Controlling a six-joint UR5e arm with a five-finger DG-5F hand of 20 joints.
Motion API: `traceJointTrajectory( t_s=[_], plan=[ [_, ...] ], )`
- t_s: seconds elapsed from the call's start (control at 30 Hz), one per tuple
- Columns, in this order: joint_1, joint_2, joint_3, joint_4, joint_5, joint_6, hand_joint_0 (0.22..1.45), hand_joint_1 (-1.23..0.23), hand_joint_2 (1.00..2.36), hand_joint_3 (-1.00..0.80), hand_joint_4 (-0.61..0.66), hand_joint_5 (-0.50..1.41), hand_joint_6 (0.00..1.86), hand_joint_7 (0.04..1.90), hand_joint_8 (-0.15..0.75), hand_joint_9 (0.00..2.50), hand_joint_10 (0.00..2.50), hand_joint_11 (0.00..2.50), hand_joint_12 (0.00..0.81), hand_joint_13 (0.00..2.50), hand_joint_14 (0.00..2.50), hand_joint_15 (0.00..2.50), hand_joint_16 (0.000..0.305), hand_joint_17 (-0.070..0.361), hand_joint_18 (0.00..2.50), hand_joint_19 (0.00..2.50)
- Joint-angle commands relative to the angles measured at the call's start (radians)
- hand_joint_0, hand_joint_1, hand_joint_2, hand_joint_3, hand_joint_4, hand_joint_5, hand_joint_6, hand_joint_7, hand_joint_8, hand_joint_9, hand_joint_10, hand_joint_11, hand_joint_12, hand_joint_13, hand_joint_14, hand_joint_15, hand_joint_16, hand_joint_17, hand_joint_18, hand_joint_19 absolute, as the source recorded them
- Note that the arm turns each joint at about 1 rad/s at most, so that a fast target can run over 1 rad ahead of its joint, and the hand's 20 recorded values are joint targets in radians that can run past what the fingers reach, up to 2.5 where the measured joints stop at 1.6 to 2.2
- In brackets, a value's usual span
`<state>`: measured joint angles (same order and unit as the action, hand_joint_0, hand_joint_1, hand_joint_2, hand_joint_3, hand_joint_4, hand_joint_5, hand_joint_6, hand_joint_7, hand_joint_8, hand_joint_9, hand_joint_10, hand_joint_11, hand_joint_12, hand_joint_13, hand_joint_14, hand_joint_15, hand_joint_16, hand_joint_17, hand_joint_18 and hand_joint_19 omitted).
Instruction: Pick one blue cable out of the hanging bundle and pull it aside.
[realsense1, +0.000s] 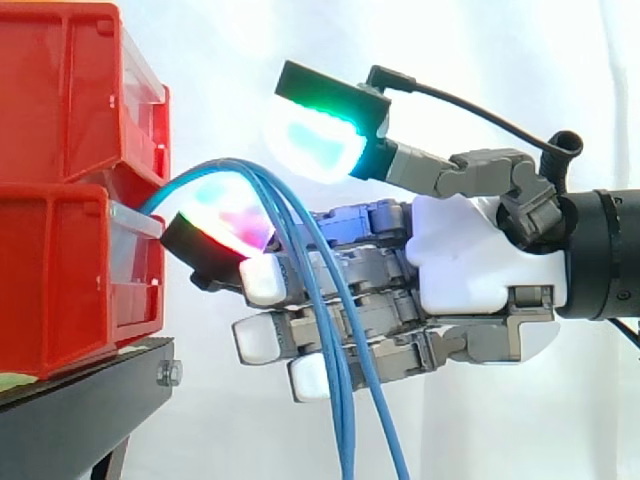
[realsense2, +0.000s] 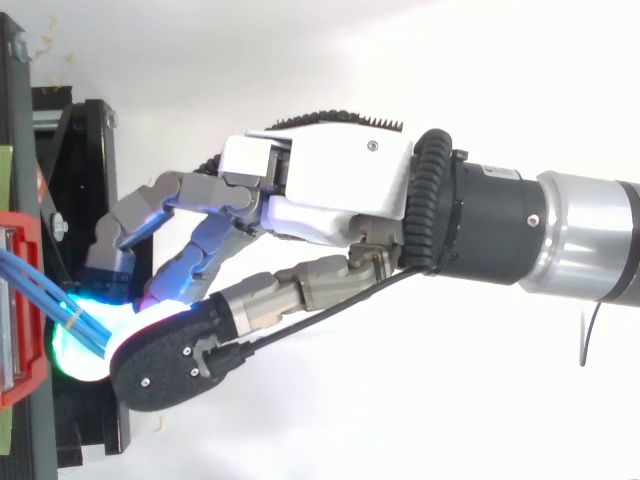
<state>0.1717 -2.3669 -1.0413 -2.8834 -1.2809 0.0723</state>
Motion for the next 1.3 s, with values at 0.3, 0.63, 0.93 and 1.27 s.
traceJointTrajectory(
  t_s=[0.3,0.63,0.93,1.27],
  plan=[
    [-0.003,0.000,0.000,-0.005,0.000,0.001,0.63,-0.89,1.02,-0.12,-0.02,-0.05,0.89,0.79,0.239,1.00,0.02,0.35,0.345,0.87,0.02,0.49,0.047,0.107,0.76,0.64],
    [-0.006,-0.002,0.000,-0.047,-0.011,0.000,0.48,-0.75,1.00,-0.50,0.11,-0.06,0.78,0.82,0.238,0.96,0.01,0.34,0.361,0.82,0.02,0.50,0.051,0.115,0.73,0.67],
    [-0.003,-0.052,0.010,-0.040,-0.046,0.057,0.49,-0.63,1.00,-0.50,0.12,-0.05,0.71,0.89,0.250,0.97,0.01,0.33,0.368,0.82,0.02,0.49,0.052,0.117,0.71,0.68],
    [-0.006,-0.051,0.047,-0.105,-0.048,0.061,0.55,-0.71,1.00,-0.48,0.08,-0.06,0.72,0.93,0.232,0.96,0.01,0.35,0.347,0.82,0.02,0.51,0.047,0.107,0.71,0.70]
  ],
)
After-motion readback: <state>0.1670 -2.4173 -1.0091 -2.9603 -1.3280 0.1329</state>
